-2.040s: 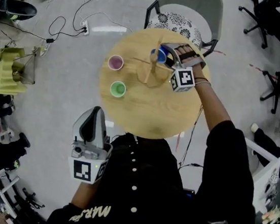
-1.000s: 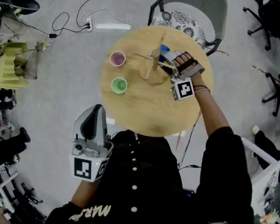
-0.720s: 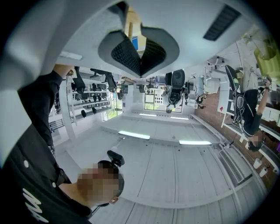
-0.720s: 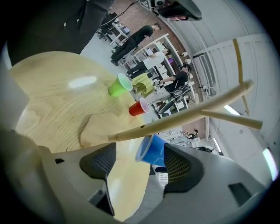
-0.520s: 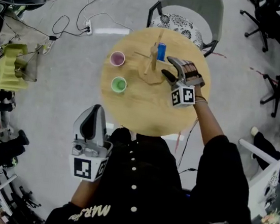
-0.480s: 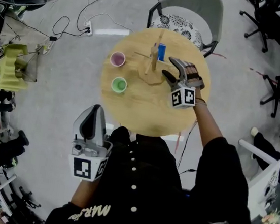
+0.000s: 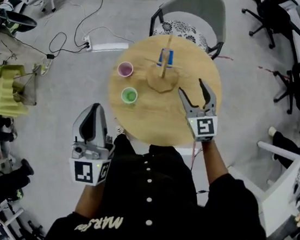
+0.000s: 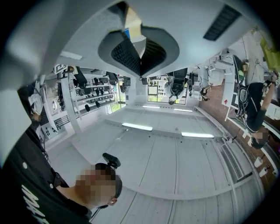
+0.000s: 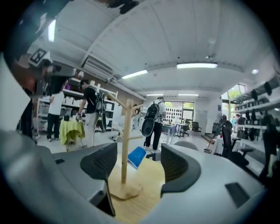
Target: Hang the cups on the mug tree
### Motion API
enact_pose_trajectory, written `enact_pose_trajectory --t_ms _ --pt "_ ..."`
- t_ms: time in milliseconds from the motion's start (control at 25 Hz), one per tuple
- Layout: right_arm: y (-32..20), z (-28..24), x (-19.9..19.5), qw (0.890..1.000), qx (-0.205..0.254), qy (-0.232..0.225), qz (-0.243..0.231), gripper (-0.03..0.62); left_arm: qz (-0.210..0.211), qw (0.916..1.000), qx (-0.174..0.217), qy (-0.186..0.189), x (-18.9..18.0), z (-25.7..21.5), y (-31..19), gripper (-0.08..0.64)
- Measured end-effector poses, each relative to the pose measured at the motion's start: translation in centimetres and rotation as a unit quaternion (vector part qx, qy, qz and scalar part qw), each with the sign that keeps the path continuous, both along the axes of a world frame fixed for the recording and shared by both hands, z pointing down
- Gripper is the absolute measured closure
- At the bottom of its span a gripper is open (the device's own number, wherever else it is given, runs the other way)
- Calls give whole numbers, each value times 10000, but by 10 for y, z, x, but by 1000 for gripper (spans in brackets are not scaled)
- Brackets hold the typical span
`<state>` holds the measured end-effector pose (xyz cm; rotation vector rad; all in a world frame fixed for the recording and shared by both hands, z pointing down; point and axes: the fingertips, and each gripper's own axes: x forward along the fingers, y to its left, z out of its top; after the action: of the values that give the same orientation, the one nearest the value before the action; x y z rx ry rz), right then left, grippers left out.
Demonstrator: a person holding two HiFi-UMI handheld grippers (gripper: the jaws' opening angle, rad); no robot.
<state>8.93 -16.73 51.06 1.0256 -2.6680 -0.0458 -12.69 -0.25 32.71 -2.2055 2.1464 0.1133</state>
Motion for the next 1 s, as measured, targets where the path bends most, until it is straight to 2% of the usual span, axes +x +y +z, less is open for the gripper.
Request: enact_pose_trajectory --t_ms 80,280,440,640,800,1000 --pt "17 -16 1 9998 -32 -188 116 281 137 9999 81 9 -9 -5 -3 566" --pt "49 -24 -7 9995 -54 -151 254 281 546 9983 194 31 -20 -15 -8 566" --pt "71 -18 -25 9996 -186 -141 157 279 746 9969 256 66 -32 -20 -9 566" --pt "105 6 -62 9988 -259 365 -185 273 848 9957 354 119 -45 -27 -11 566" --pt "132 42 -100 9957 -561 473 -558 258 883 9959 164 116 -58 -14 -8 565" --pt "141 89 -133 9923 -898 536 -668 255 921 9957 4 93 -74 -1 -9 566"
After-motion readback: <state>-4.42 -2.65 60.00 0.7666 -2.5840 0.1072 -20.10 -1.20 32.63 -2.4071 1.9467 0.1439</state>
